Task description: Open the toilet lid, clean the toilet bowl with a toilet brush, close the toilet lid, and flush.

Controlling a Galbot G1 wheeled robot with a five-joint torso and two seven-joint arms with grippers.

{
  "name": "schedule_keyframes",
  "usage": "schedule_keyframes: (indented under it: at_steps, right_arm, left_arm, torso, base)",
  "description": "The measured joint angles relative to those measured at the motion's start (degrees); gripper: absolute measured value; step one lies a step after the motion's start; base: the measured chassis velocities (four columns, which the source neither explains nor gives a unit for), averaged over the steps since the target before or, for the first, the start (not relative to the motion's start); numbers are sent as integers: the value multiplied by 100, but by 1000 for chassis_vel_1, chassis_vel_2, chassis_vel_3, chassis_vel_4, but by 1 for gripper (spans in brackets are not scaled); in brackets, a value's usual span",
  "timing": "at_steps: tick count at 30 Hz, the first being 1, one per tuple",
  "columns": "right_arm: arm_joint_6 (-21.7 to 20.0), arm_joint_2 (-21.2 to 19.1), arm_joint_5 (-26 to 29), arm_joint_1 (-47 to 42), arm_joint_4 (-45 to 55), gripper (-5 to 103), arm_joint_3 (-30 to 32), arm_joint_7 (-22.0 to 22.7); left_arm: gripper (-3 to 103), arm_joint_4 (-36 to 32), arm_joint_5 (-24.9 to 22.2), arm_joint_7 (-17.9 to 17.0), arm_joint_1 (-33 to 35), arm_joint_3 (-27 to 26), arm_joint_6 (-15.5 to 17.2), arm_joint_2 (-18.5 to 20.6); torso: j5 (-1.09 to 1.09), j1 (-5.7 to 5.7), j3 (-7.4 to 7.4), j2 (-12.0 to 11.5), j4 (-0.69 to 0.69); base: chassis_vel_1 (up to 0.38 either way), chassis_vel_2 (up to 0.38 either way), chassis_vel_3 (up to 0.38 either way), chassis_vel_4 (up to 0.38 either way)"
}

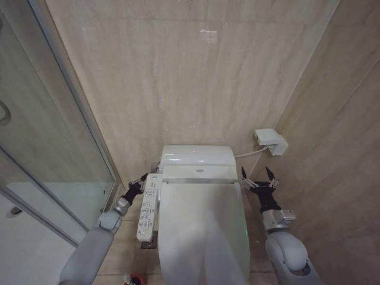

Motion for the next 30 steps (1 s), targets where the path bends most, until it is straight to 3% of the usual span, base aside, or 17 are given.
schedule_keyframes:
  at_steps: [4,5,8,9,16,17,22,23,30]
  right_arm:
    - [0,0,0,0,0,100,0,0]
    - [0,0,0,0,0,100,0,0]
    - [0,0,0,0,0,100,-1,0]
    - [0,0,0,0,0,100,0,0]
    - [0,0,0,0,0,100,-1,0]
    - [-1,0,0,0,0,100,-1,0]
    - [0,0,0,0,0,100,0,0]
    - [0,0,0,0,0,100,-1,0]
    - [0,0,0,0,0,100,-1,0]
  left_arm:
    - [0,-350,-158,-724,442,-428,169,-24]
    - [0,-350,-158,-724,442,-428,169,-24]
    - [0,-935,-502,-1314,718,-623,410,-31]
    - [4,-1186,-608,-1406,817,-695,527,-35]
    - [4,-2771,-984,-1587,1399,-1149,1160,-144]
    - [31,-3149,-996,-1626,1533,-1204,1296,-190]
    - [31,-4123,-999,-1845,2063,-1347,1658,-284]
    - [58,-4338,-1004,-1886,2233,-1393,1744,-297]
    - [58,-5181,-1083,-1935,2989,-1663,1942,-360]
  torso:
    - [-1,0,1,0,3]
    - [-1,0,1,0,3]
    - [1,0,1,0,-1]
    - [1,0,1,-1,-1]
    - [2,0,1,-1,1]
    - [1,0,1,-1,1]
    - [1,1,1,-1,-2]
    - [2,1,1,-2,1]
    - [1,0,1,-2,2]
  base:
    - [0,0,0,0]
    - [0,0,0,0]
    - [0,0,0,0]
    - [0,0,0,0]
    - [0,0,0,0]
    - [0,0,0,0]
    - [0,0,0,0]
    - [0,0,0,0]
    - [0,0,0,0]
